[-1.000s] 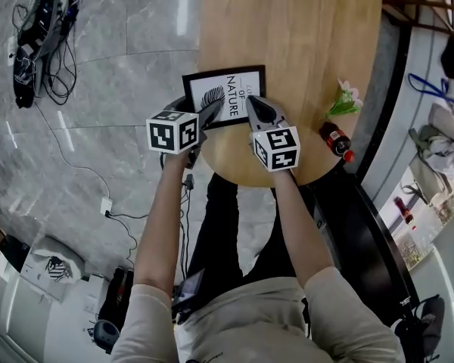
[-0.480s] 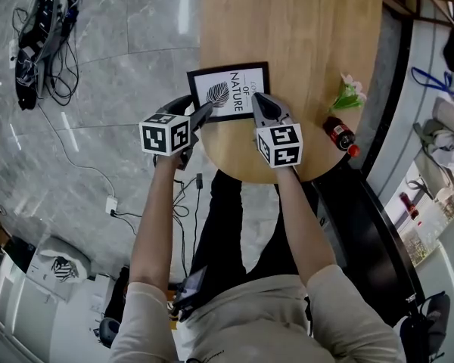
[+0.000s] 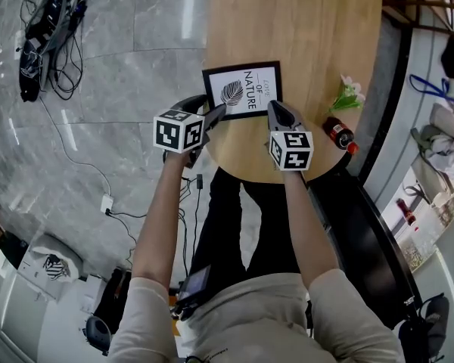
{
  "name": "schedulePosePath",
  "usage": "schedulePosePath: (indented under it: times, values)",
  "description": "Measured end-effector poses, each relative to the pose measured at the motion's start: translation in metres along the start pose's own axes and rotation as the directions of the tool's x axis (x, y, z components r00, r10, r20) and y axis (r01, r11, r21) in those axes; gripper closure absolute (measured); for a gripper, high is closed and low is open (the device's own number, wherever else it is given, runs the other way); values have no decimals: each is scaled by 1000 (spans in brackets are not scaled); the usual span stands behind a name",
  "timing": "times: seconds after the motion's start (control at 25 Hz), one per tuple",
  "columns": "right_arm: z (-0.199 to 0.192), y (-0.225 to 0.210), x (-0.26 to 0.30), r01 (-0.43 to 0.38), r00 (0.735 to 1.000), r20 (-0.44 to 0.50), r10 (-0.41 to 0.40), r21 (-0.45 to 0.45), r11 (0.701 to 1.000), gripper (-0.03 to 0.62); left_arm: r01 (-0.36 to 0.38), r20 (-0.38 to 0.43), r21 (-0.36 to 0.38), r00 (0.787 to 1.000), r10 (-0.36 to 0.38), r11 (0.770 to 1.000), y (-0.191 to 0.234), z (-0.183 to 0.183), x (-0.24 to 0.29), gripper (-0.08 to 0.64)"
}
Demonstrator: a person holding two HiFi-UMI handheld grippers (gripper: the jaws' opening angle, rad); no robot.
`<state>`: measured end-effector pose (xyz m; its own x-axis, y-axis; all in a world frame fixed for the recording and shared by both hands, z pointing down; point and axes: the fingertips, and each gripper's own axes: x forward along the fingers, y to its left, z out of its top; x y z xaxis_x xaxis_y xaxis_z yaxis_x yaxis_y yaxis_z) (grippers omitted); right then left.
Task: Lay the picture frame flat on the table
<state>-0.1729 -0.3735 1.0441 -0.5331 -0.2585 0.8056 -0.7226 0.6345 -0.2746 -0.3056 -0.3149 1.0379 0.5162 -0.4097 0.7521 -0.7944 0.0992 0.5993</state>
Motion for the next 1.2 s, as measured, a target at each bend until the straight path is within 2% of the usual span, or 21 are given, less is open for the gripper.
schedulePosePath:
  times: [0.16,0.32,0.4,0.48,0.64,0.72,0.84,1.0,1.2]
  values:
    - [0,-5,-26,-1,999,50,1,12,1000,558,-1,32,15,999,1,1000,-17,-7,-3,298]
    - [-5,-6,-66,5,995,99,-12,67,998,558,-5,56,40,998,2,999,-55,-24,-21,298]
    - [-6,4,-86,-7,992,123,-3,77,997,558,-24,93,54,995,18,998,-73,-29,-39,298]
    - [-2,14,-109,-25,989,150,16,59,998,558,-55,162,55,986,45,997,-95,-27,-60,298]
    - [10,35,-177,-37,982,188,26,56,998,558,-72,319,8,945,65,997,-149,-20,-117,301]
    - [18,48,-214,-43,977,210,31,52,998,558,-92,353,39,933,72,995,-178,-19,-146,304]
    - [23,66,-273,-56,973,224,44,47,997,558,-123,363,108,929,76,986,-228,-29,-187,316]
    - [31,84,-339,-68,966,254,51,60,996,558,-188,384,210,918,96,959,-290,-40,-238,319]
    - [33,116,-407,-93,956,285,71,67,993,558,-250,436,252,892,121,935,-343,-57,-299,319]
